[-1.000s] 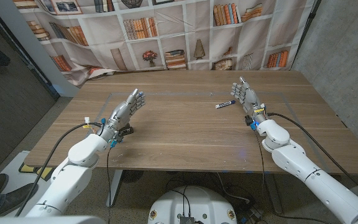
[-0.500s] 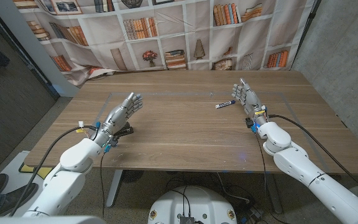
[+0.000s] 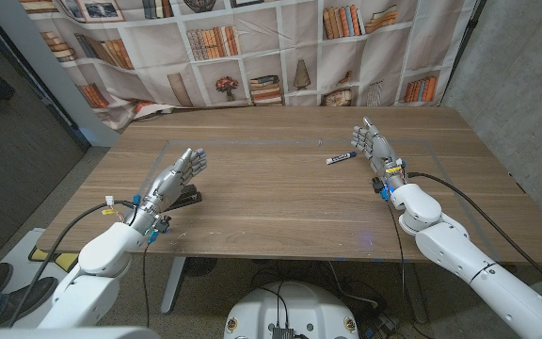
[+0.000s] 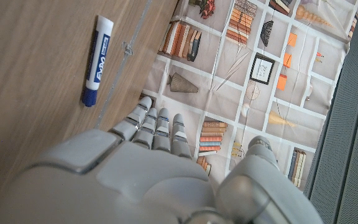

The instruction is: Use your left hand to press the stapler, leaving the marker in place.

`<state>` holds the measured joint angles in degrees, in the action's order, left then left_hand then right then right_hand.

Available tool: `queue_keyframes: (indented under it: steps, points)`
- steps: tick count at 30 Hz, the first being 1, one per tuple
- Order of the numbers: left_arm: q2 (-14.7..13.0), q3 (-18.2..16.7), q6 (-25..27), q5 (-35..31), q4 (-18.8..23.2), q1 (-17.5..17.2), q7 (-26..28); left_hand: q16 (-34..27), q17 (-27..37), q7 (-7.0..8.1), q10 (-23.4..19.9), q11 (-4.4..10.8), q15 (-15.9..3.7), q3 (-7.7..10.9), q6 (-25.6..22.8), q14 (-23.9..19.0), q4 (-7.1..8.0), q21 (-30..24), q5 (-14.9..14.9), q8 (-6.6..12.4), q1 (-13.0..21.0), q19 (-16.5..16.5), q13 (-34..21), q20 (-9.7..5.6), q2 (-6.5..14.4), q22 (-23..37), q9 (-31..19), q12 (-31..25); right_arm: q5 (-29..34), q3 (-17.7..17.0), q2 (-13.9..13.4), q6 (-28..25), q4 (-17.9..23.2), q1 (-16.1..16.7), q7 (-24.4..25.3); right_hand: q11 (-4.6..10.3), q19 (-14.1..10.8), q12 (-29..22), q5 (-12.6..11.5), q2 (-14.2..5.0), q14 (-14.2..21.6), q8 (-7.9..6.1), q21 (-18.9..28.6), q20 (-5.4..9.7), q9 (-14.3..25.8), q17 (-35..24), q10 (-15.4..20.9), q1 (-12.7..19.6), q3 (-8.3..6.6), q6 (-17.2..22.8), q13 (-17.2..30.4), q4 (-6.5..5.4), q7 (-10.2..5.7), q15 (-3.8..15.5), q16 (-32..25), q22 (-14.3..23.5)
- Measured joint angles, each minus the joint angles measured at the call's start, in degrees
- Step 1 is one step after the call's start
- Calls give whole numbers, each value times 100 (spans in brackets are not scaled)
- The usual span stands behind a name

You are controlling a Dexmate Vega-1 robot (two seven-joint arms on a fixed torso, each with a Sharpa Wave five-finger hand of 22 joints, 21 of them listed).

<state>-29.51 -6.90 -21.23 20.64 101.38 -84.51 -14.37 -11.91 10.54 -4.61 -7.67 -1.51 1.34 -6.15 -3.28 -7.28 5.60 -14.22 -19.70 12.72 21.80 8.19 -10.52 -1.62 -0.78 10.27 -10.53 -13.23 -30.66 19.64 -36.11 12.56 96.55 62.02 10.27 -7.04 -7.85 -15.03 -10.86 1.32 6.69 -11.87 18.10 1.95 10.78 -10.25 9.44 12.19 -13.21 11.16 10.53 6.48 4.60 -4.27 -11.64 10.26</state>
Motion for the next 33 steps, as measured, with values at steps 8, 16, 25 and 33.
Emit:
queue_keyframes:
  steps: [8,16,25,33]
  points:
    - [-1,-16,-124,-121,-12,-31,192,0,0,0,-19,19,0,0,0,0,0,0,0,0,16,0,0,0,17,0,0,0,15,-13,22,-25,56,45,38,0,-32,0,0,0,29,0,0,31,0,0,62,0,10,21,0,-10,21,28,0,0]
    - [-108,-194,-227,-233,59,-368,414,0,-1,0,-50,-11,0,-16,0,0,-16,0,0,0,22,31,0,31,23,0,0,0,104,-96,39,52,136,151,262,24,-53,0,0,0,51,0,0,11,0,0,85,0,24,52,0,-25,-9,49,0,0]
    - [-110,-271,-285,-441,107,-517,787,0,-1,21,-50,-11,0,-31,-62,1,-31,0,-1,0,22,30,0,31,23,-1,0,0,140,-232,20,118,292,300,401,0,-94,0,0,-31,92,0,0,31,0,-30,123,-31,48,73,0,-48,-31,31,0,0]
    - [-125,-300,-280,-854,204,-641,1306,0,-1,20,-101,40,-1,-31,-123,-61,-31,1,-1,0,44,30,0,31,44,-1,0,0,189,-305,-19,95,419,382,522,23,-104,0,0,-14,93,0,-35,40,0,-30,145,-92,72,124,0,-72,-19,31,0,0]
